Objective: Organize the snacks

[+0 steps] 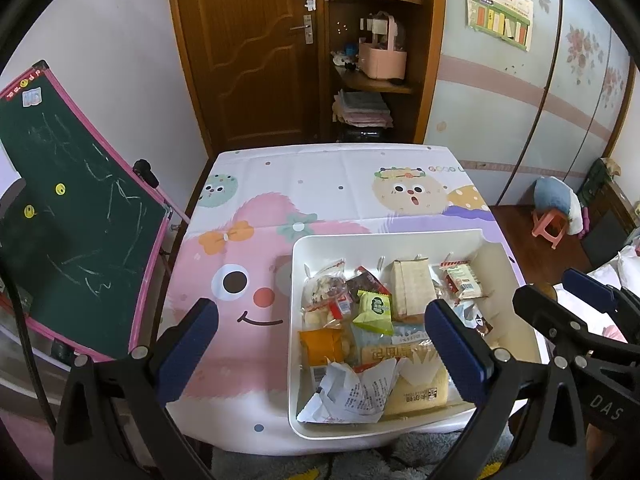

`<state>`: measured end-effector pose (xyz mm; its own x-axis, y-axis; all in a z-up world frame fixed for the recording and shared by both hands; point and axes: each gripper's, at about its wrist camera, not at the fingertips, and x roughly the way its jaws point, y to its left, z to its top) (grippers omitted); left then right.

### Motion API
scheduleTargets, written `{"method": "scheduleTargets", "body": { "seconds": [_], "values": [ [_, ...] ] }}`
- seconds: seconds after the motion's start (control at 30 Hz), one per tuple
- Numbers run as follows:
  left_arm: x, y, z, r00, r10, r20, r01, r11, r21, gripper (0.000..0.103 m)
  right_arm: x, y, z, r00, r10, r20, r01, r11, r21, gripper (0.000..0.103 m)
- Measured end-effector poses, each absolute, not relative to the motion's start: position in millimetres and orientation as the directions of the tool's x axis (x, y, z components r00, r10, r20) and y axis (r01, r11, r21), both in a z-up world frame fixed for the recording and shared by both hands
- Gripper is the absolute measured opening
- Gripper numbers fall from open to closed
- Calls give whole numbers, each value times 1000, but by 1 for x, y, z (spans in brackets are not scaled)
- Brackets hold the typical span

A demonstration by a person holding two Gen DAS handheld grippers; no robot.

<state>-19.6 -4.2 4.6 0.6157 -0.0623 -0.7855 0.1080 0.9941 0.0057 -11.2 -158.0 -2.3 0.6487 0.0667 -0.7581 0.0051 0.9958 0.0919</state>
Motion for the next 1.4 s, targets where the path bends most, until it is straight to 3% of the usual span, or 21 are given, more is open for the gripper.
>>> {"method": "scheduleTargets", "body": {
  "seconds": [1.4],
  "values": [
    [-20,-3,-5,605,-44,-795,95,995,17,103,-12,-159,-11,642,64,-764,4,996,86,78]
  ]
}}
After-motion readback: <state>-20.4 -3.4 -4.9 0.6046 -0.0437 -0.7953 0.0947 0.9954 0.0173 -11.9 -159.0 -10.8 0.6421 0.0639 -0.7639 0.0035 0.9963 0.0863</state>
